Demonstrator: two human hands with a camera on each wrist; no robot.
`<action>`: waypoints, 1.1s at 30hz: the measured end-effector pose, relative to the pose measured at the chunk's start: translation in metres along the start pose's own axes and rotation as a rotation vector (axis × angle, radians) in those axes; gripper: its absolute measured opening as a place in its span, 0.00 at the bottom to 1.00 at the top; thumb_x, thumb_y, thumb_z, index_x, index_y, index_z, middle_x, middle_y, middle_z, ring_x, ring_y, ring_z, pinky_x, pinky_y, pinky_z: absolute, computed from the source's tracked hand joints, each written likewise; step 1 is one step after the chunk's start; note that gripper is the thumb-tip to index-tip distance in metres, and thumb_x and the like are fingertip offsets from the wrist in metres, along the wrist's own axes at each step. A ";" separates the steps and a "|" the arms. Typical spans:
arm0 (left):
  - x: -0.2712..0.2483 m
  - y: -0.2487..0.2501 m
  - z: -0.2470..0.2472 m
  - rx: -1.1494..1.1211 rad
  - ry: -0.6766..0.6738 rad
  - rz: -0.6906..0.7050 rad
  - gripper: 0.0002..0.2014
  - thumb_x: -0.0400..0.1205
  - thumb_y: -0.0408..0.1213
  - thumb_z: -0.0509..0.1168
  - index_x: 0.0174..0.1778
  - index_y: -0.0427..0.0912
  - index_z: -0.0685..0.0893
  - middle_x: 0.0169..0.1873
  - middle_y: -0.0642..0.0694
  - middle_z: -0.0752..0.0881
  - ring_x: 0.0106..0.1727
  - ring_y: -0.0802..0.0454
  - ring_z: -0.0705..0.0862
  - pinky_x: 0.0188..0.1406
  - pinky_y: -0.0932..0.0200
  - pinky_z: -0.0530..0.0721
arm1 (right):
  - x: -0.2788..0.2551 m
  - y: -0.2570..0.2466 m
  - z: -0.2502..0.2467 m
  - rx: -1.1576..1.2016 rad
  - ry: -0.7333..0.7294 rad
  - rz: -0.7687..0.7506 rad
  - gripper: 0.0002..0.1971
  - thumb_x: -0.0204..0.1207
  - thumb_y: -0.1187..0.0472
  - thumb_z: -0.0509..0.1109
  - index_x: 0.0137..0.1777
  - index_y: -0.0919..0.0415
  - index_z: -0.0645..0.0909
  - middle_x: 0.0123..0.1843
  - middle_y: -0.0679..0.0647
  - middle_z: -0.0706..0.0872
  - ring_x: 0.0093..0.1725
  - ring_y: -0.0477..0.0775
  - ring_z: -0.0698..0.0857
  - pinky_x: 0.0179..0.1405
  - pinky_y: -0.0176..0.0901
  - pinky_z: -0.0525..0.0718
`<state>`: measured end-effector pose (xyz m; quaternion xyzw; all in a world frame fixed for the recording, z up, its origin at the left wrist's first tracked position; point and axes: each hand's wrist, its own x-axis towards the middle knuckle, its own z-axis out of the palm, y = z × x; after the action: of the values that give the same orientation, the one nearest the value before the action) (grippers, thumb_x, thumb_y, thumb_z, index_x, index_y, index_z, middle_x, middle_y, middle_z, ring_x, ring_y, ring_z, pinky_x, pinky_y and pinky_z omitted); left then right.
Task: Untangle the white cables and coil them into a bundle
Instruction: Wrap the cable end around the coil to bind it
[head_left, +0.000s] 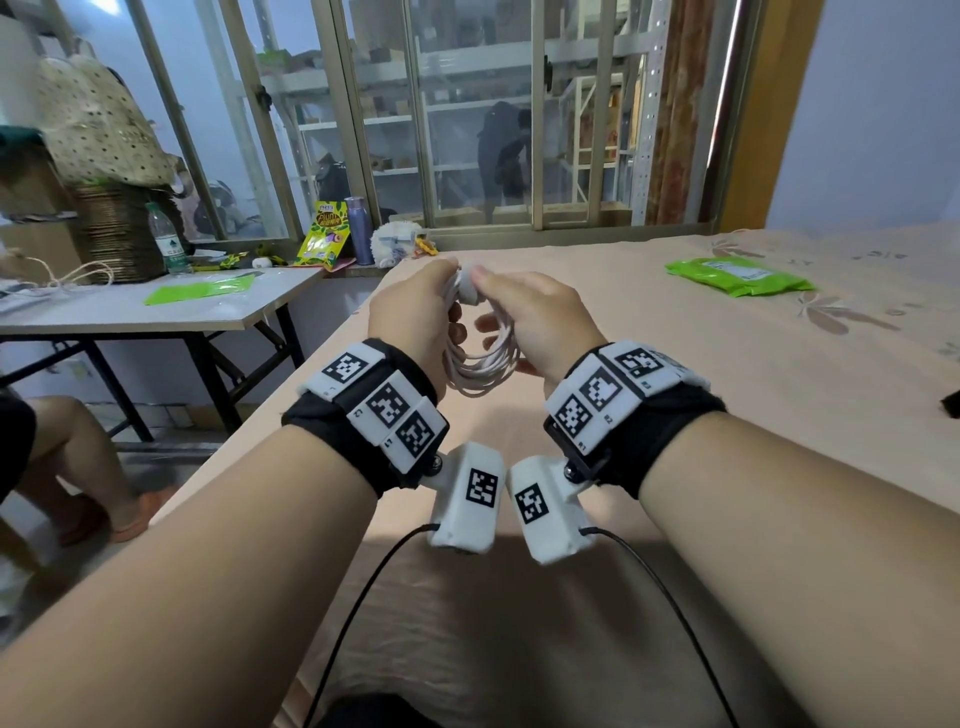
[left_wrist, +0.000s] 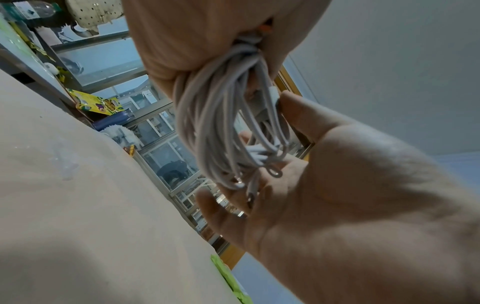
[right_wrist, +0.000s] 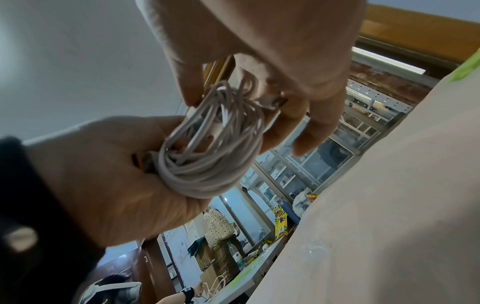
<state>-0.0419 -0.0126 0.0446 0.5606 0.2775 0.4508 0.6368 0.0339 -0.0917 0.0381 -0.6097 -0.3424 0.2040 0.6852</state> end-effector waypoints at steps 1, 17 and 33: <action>0.000 0.000 -0.001 0.003 0.005 0.001 0.10 0.79 0.44 0.67 0.45 0.41 0.79 0.25 0.47 0.76 0.21 0.52 0.73 0.21 0.64 0.72 | 0.000 0.002 -0.001 0.019 -0.003 0.005 0.15 0.71 0.46 0.76 0.47 0.57 0.88 0.37 0.56 0.89 0.38 0.54 0.86 0.43 0.47 0.84; -0.011 -0.028 0.003 0.225 -0.005 -0.108 0.25 0.82 0.59 0.59 0.33 0.42 0.84 0.27 0.45 0.81 0.27 0.47 0.78 0.31 0.58 0.77 | 0.003 0.016 -0.010 -0.166 0.017 0.089 0.13 0.73 0.50 0.73 0.35 0.60 0.83 0.31 0.55 0.86 0.33 0.58 0.85 0.50 0.54 0.86; 0.001 -0.035 -0.002 0.430 -0.140 -0.384 0.04 0.82 0.34 0.64 0.44 0.41 0.84 0.46 0.46 0.84 0.46 0.48 0.82 0.50 0.48 0.77 | 0.005 0.020 -0.022 -0.648 -0.060 0.324 0.08 0.79 0.59 0.67 0.43 0.65 0.81 0.45 0.57 0.84 0.45 0.59 0.83 0.44 0.43 0.78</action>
<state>-0.0336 -0.0097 0.0107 0.6497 0.4229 0.2130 0.5948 0.0556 -0.1002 0.0189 -0.8352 -0.3081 0.2086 0.4049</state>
